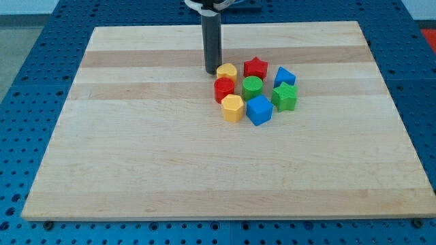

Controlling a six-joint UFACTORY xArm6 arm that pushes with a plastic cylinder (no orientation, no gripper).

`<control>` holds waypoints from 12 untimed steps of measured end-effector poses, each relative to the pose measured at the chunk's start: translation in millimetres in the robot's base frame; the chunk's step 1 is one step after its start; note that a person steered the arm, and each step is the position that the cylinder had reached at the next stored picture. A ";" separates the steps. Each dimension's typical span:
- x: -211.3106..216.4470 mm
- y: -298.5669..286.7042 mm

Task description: Slide the yellow hexagon towards the top center

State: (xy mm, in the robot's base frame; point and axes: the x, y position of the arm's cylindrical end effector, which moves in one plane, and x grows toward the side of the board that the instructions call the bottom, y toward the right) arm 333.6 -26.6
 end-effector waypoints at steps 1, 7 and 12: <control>0.0 0.0; 148.9 -26.3; 122.6 65.0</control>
State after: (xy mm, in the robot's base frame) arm 456.2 38.5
